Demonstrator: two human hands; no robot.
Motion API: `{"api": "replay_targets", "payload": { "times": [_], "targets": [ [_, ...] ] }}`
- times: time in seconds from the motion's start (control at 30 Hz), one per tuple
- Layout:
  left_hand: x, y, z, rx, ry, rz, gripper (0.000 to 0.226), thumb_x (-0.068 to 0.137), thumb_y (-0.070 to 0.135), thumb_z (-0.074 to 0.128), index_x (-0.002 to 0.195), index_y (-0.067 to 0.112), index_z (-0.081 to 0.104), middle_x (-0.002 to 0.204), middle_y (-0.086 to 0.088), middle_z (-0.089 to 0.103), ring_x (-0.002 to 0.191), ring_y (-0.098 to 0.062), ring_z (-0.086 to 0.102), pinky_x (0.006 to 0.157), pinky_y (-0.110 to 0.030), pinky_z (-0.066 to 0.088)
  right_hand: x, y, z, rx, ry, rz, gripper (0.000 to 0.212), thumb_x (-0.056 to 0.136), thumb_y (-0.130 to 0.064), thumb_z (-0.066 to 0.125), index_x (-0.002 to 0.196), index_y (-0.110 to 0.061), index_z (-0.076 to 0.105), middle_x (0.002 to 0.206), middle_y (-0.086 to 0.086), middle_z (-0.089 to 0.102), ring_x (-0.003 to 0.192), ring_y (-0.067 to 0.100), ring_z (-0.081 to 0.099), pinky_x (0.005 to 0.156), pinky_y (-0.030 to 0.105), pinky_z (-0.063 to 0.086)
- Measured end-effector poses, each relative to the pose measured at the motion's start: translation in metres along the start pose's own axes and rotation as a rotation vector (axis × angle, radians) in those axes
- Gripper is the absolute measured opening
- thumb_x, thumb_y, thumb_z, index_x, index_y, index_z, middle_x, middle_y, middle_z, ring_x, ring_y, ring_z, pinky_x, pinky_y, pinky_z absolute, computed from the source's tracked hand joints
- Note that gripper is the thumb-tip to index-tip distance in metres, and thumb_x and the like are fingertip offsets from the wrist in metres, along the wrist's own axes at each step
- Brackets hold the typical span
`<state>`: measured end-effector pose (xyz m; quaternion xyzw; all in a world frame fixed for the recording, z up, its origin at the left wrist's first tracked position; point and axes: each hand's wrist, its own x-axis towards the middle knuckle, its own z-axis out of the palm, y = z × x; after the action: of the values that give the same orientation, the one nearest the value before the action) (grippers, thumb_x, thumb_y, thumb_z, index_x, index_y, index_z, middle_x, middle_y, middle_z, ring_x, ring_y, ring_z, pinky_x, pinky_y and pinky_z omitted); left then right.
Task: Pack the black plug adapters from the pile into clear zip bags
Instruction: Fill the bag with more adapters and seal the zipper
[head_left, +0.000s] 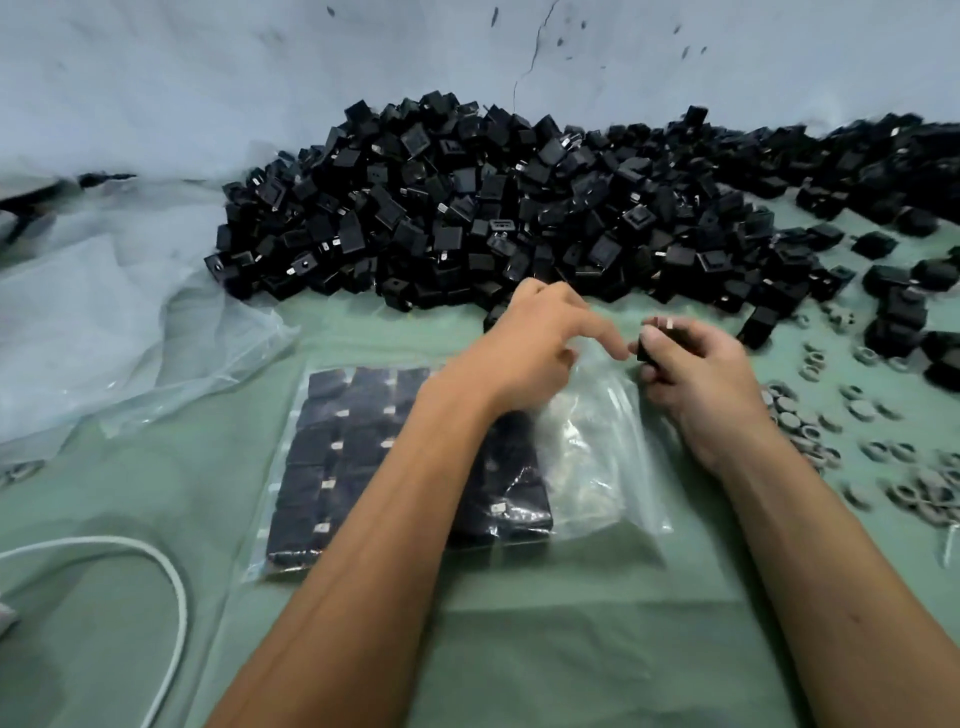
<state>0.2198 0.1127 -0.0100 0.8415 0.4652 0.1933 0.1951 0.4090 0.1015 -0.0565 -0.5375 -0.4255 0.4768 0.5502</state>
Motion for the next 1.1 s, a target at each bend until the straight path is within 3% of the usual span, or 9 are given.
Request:
{"api": "replay_targets", "payload": {
  "times": [0.17, 0.3, 0.4, 0.47, 0.53, 0.7, 0.8, 0.93, 1.1],
  "targets": [
    [0.0, -0.005, 0.002, 0.041, 0.044, 0.047, 0.026, 0.095, 0.012, 0.07, 0.106, 0.034, 0.077, 0.125, 0.003, 0.052, 0.126, -0.016, 0.032, 0.109, -0.024, 0.023, 0.003, 0.004, -0.008, -0.08, -0.117, -0.01, 0.014, 0.1, -0.012, 0.065, 0.111, -0.014, 0.072, 0.079, 0.004, 0.067, 0.057, 0.01, 0.051, 0.043, 0.017, 0.037],
    [-0.001, -0.01, -0.01, 0.052, 0.101, 0.07, 0.013, 0.088, 0.023, 0.079, 0.096, 0.033, 0.078, 0.121, 0.005, 0.054, 0.122, -0.017, 0.034, 0.106, -0.024, 0.024, -0.002, 0.0, -0.01, -0.143, -0.284, -0.002, 0.01, 0.095, -0.01, 0.072, 0.104, -0.01, 0.068, 0.073, 0.0, 0.071, 0.049, 0.011, 0.049, 0.039, 0.018, 0.033],
    [-0.003, -0.01, -0.015, 0.041, 0.136, 0.082, 0.014, 0.085, 0.022, 0.082, 0.094, 0.032, 0.079, 0.122, 0.004, 0.057, 0.122, -0.019, 0.038, 0.103, -0.021, 0.024, -0.01, -0.004, -0.006, -0.292, -0.433, -0.041, 0.011, 0.093, -0.011, 0.076, 0.103, -0.016, 0.076, 0.078, 0.001, 0.069, 0.051, 0.014, 0.058, 0.04, 0.025, 0.044],
    [-0.003, -0.008, -0.017, 0.015, 0.142, 0.092, 0.013, 0.084, 0.022, 0.083, 0.093, 0.031, 0.079, 0.12, 0.004, 0.059, 0.121, -0.02, 0.042, 0.104, -0.023, 0.029, -0.016, -0.005, 0.002, -0.377, -0.406, -0.108, 0.012, 0.09, -0.019, 0.081, 0.102, -0.021, 0.078, 0.092, 0.01, 0.072, 0.066, 0.028, 0.072, 0.057, 0.043, 0.062],
    [-0.003, -0.005, -0.018, 0.007, 0.136, 0.094, 0.013, 0.084, 0.022, 0.083, 0.094, 0.03, 0.079, 0.118, 0.004, 0.06, 0.118, -0.02, 0.047, 0.105, -0.029, 0.035, -0.02, -0.002, 0.011, -0.475, -0.286, -0.223, 0.016, 0.087, -0.028, 0.083, 0.102, -0.026, 0.077, 0.097, 0.005, 0.074, 0.078, 0.03, 0.075, 0.072, 0.052, 0.063],
    [-0.01, -0.017, -0.027, -0.065, 0.133, -0.053, 0.013, 0.085, 0.018, 0.083, 0.094, 0.022, 0.073, 0.1, 0.005, 0.067, 0.098, -0.012, 0.061, 0.084, -0.032, 0.053, -0.022, -0.003, 0.015, -0.629, -0.218, -0.369, 0.024, 0.08, -0.026, 0.088, 0.101, -0.02, 0.077, 0.098, -0.001, 0.063, 0.078, 0.019, 0.069, 0.077, 0.044, 0.06],
    [-0.019, -0.034, -0.04, -0.044, 0.033, -0.203, 0.015, 0.084, 0.024, 0.084, 0.076, 0.03, 0.072, 0.085, 0.017, 0.068, 0.085, 0.003, 0.06, 0.067, -0.016, 0.042, -0.02, -0.005, 0.014, -0.774, -0.275, -0.385, 0.027, 0.076, -0.02, 0.091, 0.099, -0.018, 0.079, 0.098, -0.001, 0.06, 0.086, 0.018, 0.063, 0.079, 0.034, 0.058],
    [-0.028, -0.051, -0.047, -0.08, -0.042, -0.285, 0.014, 0.081, 0.027, 0.085, 0.071, 0.032, 0.076, 0.092, 0.019, 0.07, 0.091, -0.001, 0.06, 0.068, -0.021, 0.04, -0.021, -0.003, 0.014, -0.696, -0.333, -0.373, 0.026, 0.08, -0.033, 0.086, 0.102, -0.02, 0.081, 0.097, -0.012, 0.074, 0.087, 0.004, 0.07, 0.074, 0.016, 0.055],
    [-0.03, -0.056, -0.048, -0.118, -0.094, -0.293, 0.014, 0.079, 0.029, 0.088, 0.072, 0.037, 0.079, 0.096, 0.022, 0.071, 0.093, 0.007, 0.057, 0.07, -0.017, 0.04, -0.022, 0.004, 0.017, -0.642, -0.328, -0.387, 0.017, 0.087, -0.032, 0.078, 0.103, -0.026, 0.079, 0.094, -0.007, 0.078, 0.085, 0.013, 0.073, 0.08, 0.036, 0.061]
  ]
}}
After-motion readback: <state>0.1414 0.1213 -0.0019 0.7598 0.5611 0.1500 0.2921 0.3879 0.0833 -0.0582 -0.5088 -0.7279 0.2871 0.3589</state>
